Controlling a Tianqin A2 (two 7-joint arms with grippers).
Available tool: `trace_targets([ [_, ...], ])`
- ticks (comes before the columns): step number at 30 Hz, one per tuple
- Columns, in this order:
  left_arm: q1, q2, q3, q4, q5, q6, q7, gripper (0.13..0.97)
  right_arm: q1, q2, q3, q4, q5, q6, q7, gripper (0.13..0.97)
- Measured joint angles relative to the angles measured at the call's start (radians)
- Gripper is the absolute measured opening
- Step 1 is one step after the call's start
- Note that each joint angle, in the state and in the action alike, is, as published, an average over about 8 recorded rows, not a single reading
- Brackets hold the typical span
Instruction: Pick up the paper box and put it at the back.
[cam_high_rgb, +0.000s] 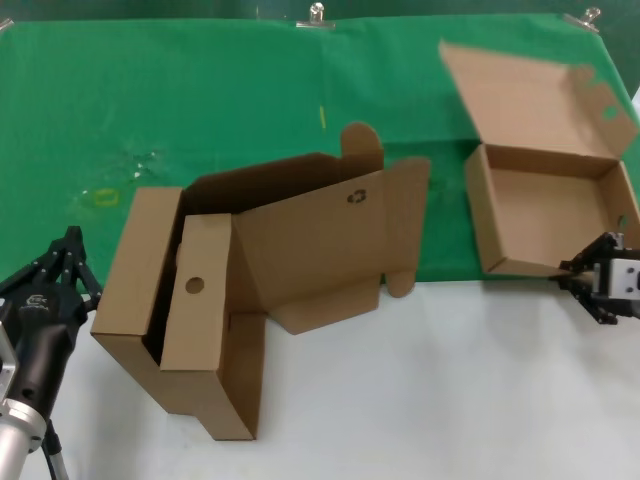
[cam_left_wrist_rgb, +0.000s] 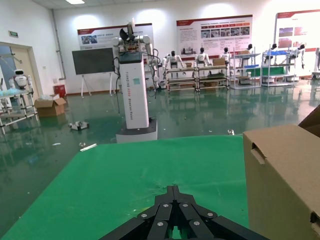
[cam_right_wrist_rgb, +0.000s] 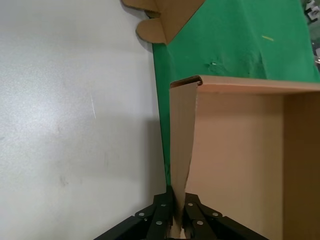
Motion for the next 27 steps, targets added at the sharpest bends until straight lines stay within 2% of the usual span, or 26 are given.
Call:
trace_targets([
  [8, 0.0, 0.0, 0.0, 0.0, 0.0, 0.0, 0.0, 0.143, 0.049, -0.042, -0.04, -0.044, -0.038, 0.01, 0.007, 0.201],
  [12, 0.0, 0.0, 0.0, 0.0, 0.0, 0.0, 0.0, 0.143, 0.057, -0.048, -0.051, -0.048, -0.044, 0.014, 0.002, 0.201],
  [18, 0.0, 0.0, 0.0, 0.0, 0.0, 0.0, 0.0, 0.143, 0.038, -0.026, -0.049, -0.018, -0.026, 0.016, -0.023, 0.292],
  [23, 0.0, 0.0, 0.0, 0.0, 0.0, 0.0, 0.0, 0.143, -0.045, 0.038, 0.005, 0.091, 0.053, 0.021, -0.037, 0.371],
  [27, 0.0, 0.0, 0.0, 0.0, 0.0, 0.0, 0.0, 0.143, -0.183, 0.102, 0.113, 0.254, 0.191, 0.013, -0.049, 0.467],
])
